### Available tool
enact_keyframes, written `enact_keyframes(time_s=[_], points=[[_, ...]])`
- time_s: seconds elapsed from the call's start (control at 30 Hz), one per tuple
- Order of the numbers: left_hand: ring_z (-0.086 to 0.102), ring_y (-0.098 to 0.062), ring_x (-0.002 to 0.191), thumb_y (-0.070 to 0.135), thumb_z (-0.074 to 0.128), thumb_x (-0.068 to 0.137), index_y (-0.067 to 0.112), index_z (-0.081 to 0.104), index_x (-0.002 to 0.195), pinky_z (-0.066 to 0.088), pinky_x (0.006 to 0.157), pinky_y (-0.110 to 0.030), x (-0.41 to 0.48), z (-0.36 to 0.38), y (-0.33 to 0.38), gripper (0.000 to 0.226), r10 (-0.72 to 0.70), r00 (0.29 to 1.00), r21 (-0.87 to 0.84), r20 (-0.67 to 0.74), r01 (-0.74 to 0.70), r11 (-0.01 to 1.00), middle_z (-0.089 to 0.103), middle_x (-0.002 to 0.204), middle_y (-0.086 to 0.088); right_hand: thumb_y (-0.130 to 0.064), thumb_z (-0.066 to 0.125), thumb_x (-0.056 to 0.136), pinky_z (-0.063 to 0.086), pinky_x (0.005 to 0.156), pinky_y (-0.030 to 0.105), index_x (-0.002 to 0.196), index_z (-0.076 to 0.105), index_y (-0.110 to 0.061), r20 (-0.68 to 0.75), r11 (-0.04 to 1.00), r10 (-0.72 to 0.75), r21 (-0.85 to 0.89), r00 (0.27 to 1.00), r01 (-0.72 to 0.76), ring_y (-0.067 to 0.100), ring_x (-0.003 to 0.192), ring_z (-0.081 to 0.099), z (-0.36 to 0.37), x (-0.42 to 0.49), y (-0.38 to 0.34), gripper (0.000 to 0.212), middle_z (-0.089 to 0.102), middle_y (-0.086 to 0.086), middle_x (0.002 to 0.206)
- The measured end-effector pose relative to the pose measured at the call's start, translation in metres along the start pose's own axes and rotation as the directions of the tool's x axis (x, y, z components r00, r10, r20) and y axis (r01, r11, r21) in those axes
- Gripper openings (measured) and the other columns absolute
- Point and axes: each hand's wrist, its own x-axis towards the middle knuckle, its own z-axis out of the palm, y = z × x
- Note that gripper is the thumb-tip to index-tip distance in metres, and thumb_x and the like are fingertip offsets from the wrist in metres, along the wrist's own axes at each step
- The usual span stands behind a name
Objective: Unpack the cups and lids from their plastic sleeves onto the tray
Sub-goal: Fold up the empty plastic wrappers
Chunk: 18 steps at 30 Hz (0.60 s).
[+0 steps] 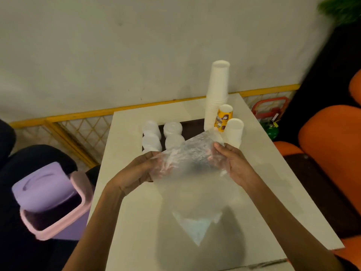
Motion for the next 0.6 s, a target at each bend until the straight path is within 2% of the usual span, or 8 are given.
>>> enact_keyframes(time_s=[0.03,0.07,0.13,0.2,0.27,0.3,0.47,0.6], points=[[0.068,-0.024,0.098,0.038,0.078,0.061,0.013,0.063,0.117,0.055,0.083,-0.029,0.006,0.006,-0.003,0.063,-0.018,0.999,0.012,0.032,0.018,1.000,0.072,0.104,-0.006,-0.018,0.066,0.079,0.056,0.073,0.031,0.123,0.055,-0.002,-0.064,1.000,-0.010,0.019,0.998,0.012,0.013,0.087,0.066,-0.006,-0.003,-0.001,0.048,0.065,0.004,0.096],[0.069,-0.024,0.099,0.036,0.080,0.063,0.013,0.062,0.117,0.055,0.083,-0.028,0.009,0.011,-0.006,0.061,-0.041,0.998,0.029,0.041,0.040,0.999,0.072,0.106,-0.007,-0.018,0.066,0.080,0.055,0.074,0.030,0.126,0.054,0.001,-0.121,1.000,-0.014,0.023,0.993,0.017,0.016,0.087,0.065,-0.010,-0.006,0.001,0.050,0.065,0.007,0.098],[0.070,-0.018,0.093,0.027,0.079,0.070,0.014,0.064,0.113,0.055,0.076,-0.023,0.020,0.025,-0.011,0.047,-0.094,0.995,0.041,0.027,0.093,0.995,0.074,0.101,-0.004,-0.014,0.063,0.087,0.056,0.077,0.032,0.121,0.058,0.001,-0.235,0.999,-0.003,0.032,0.972,0.011,0.023,0.089,0.066,-0.023,-0.014,0.005,0.038,0.067,0.012,0.101],[0.070,-0.012,0.084,0.020,0.067,0.082,0.014,0.066,0.107,0.053,0.067,-0.018,0.036,0.039,-0.016,0.026,-0.135,0.991,0.072,0.013,0.133,0.988,0.074,0.090,0.002,-0.014,0.062,0.089,0.057,0.073,0.034,0.107,0.065,-0.003,-0.321,1.000,0.005,0.024,0.947,0.003,0.027,0.086,0.066,-0.035,-0.023,0.008,0.022,0.070,0.012,0.096],[0.069,-0.011,0.084,0.018,0.062,0.089,0.015,0.066,0.105,0.051,0.066,-0.017,0.049,0.051,-0.022,0.017,-0.161,0.987,0.119,0.016,0.158,0.980,0.072,0.087,0.004,-0.016,0.062,0.089,0.054,0.060,0.028,0.089,0.066,-0.008,-0.385,1.000,0.023,0.024,0.922,-0.015,0.024,0.074,0.066,-0.042,-0.032,0.010,0.009,0.071,0.009,0.085],[0.068,-0.010,0.083,0.019,0.062,0.090,0.014,0.066,0.104,0.050,0.066,-0.018,0.055,0.056,-0.024,0.015,-0.170,0.985,0.136,0.014,0.167,0.976,0.071,0.086,0.004,-0.017,0.062,0.090,0.051,0.056,0.026,0.085,0.064,-0.009,-0.413,0.999,0.037,0.038,0.910,-0.024,0.022,0.070,0.065,-0.044,-0.035,0.012,0.009,0.069,0.009,0.083],[0.067,-0.006,0.063,0.017,0.064,0.089,0.013,0.066,0.091,0.051,0.064,-0.018,0.087,0.088,-0.039,0.005,-0.132,0.991,0.237,0.018,0.124,0.964,0.066,0.074,-0.001,-0.015,0.059,0.092,0.054,0.071,0.032,0.086,0.062,-0.010,-0.533,0.992,0.071,0.128,0.843,-0.002,0.023,0.078,0.070,-0.066,-0.052,0.032,0.008,0.071,0.006,0.082],[0.059,-0.009,0.061,0.014,0.064,0.090,0.010,0.063,0.081,0.051,0.061,-0.015,0.110,0.118,-0.051,0.010,-0.055,0.998,0.288,-0.034,0.062,0.956,0.060,0.068,-0.003,-0.013,0.059,0.093,0.058,0.071,0.031,0.095,0.061,-0.007,-0.601,0.997,0.072,0.075,0.796,-0.034,0.027,0.081,0.069,-0.092,-0.064,0.043,0.007,0.070,0.013,0.091]])
